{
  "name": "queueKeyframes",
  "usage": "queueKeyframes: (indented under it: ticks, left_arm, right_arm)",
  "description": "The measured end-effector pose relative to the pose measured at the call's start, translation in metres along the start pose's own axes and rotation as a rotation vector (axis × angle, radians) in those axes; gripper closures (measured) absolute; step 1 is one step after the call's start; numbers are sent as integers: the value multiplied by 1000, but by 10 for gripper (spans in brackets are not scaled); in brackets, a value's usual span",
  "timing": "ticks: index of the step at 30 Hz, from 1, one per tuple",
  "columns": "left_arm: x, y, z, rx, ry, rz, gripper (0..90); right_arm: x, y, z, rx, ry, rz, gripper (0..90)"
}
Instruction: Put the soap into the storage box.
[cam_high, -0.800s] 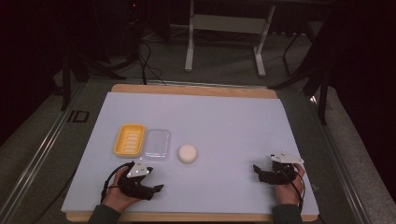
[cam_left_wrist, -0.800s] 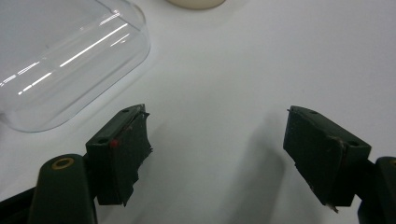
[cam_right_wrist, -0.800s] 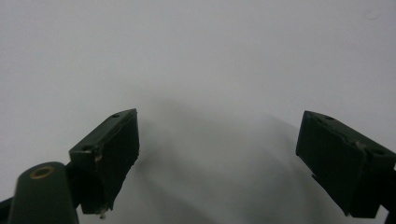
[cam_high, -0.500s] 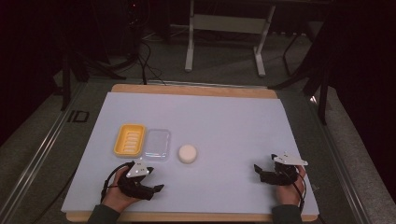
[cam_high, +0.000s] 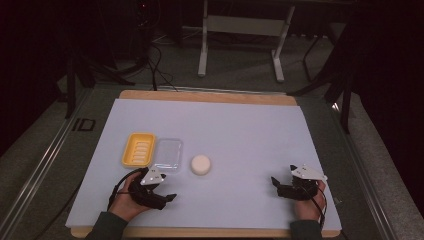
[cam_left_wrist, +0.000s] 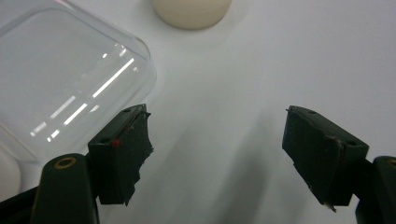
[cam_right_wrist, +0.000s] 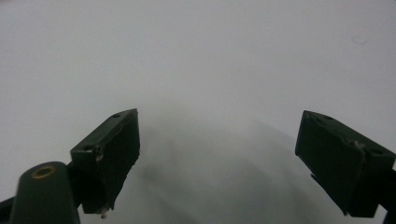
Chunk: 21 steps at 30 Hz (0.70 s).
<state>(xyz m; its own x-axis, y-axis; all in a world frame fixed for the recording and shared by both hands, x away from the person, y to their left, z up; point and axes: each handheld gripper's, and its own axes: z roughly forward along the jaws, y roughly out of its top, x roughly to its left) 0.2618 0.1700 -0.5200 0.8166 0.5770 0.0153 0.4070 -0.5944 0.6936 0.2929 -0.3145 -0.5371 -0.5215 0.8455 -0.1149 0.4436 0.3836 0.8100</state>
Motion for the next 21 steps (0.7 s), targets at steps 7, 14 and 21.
queueKeyframes:
  ticks: [7, 14, 21]
  left_arm:
    - [1, 13, 0, 25, 16, 46, 247]
    - [4, 25, 0, 38, 16, 72, 248]
    - [7, 37, 0, 60, 16, 102, 247]
  right_arm:
    - [0, 0, 0, -4, 1, 1, 140]
    - [1, 0, 0, 2, 2, -10, 140]
    - [1, 0, 0, -1, -4, -5, 140]
